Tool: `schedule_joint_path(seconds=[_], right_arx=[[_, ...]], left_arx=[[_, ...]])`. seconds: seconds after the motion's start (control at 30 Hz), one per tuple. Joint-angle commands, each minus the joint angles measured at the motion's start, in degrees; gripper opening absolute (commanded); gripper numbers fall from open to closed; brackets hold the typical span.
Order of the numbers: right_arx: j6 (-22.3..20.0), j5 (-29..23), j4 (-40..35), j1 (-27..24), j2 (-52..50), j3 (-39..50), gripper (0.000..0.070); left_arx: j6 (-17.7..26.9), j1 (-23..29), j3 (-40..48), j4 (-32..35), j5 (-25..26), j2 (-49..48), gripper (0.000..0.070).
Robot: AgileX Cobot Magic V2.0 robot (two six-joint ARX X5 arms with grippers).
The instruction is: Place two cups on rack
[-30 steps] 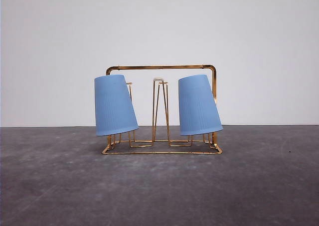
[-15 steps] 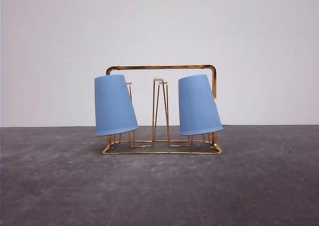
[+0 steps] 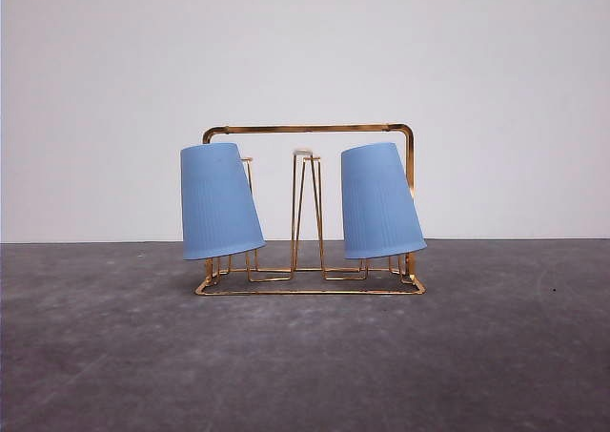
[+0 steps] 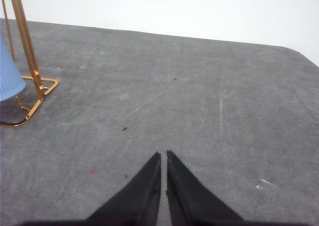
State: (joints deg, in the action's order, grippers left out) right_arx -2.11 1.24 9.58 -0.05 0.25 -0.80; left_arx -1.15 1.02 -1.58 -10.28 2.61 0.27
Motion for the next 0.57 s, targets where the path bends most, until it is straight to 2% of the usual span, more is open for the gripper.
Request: schedule_joint_path(seconds=[0.0, 0.53], right_arx=[[0.2, -0.18, -0.72, 0.02, -0.04, 0.13, 0.0018], [0.18, -0.18, -0.72, 0.02, -0.04, 0.13, 0.0018]], left_arx=[[-0.42, 0.15, 0.85, -0.37, -0.26, -0.02, 0.0003], [-0.42, 0.15, 0.85, -0.37, -0.26, -0.02, 0.0003]])
